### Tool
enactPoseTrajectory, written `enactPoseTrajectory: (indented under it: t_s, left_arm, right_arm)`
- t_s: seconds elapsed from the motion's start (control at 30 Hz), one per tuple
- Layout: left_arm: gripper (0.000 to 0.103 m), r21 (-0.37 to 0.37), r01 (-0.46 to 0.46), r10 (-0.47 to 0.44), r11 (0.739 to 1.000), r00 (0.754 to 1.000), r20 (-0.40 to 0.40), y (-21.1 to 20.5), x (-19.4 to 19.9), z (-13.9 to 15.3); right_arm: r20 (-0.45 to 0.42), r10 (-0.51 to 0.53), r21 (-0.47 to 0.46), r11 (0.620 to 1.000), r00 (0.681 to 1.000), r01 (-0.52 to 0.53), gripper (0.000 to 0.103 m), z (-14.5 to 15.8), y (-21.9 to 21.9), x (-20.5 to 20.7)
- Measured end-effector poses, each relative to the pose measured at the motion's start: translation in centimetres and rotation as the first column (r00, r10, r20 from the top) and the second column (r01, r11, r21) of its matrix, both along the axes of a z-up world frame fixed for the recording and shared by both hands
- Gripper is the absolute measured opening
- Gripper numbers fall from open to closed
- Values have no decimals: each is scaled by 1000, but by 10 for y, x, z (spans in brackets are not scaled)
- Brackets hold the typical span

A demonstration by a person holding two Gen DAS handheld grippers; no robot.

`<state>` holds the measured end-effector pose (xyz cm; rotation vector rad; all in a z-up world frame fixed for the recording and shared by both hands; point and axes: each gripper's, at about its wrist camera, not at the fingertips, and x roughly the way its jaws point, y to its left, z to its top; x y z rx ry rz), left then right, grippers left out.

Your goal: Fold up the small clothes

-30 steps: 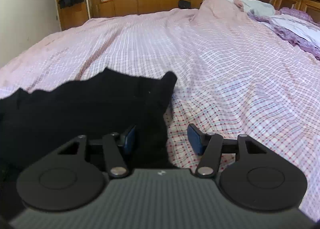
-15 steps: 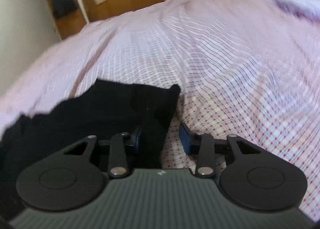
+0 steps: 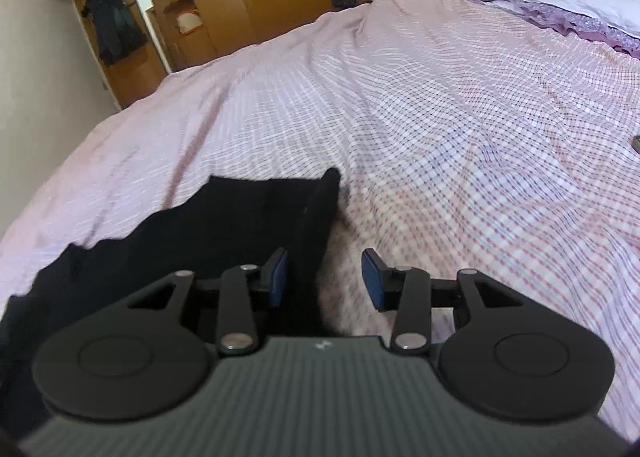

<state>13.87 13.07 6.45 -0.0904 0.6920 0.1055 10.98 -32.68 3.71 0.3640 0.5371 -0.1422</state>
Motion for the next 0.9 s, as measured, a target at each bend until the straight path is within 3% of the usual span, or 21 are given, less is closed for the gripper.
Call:
enactPoseTrajectory:
  t_s: [0.1, 0.27, 0.33, 0.43, 0.73, 0.9]
  left_arm:
    - [81, -9, -44, 44, 999, 999, -10, 15, -14, 3]
    - [85, -36, -127, 126, 991, 992, -19, 41, -41, 6]
    - [92, -24, -174, 173, 984, 985, -27, 51, -50, 3]
    - [92, 12, -236, 236, 972, 971, -43, 64, -61, -2]
    - [92, -134, -409, 402, 902, 912, -79, 125, -91, -20]
    - [92, -129, -439, 432, 889, 898, -76, 133, -91, -24]
  right_arm:
    - [4, 33, -18, 999, 999, -33, 51, 5, 12, -18]
    - [8, 97, -52, 994, 995, -96, 52, 11, 31, -49]
    - [9, 114, -53, 992, 993, -113, 53, 11, 38, -59]
    - [7, 129, -62, 990, 992, -129, 57, 9, 50, -74]
    - [-23, 151, -87, 984, 988, -153, 57, -12, 78, -103]
    - [-21, 121, -124, 985, 992, -123, 58, -24, 89, -108]
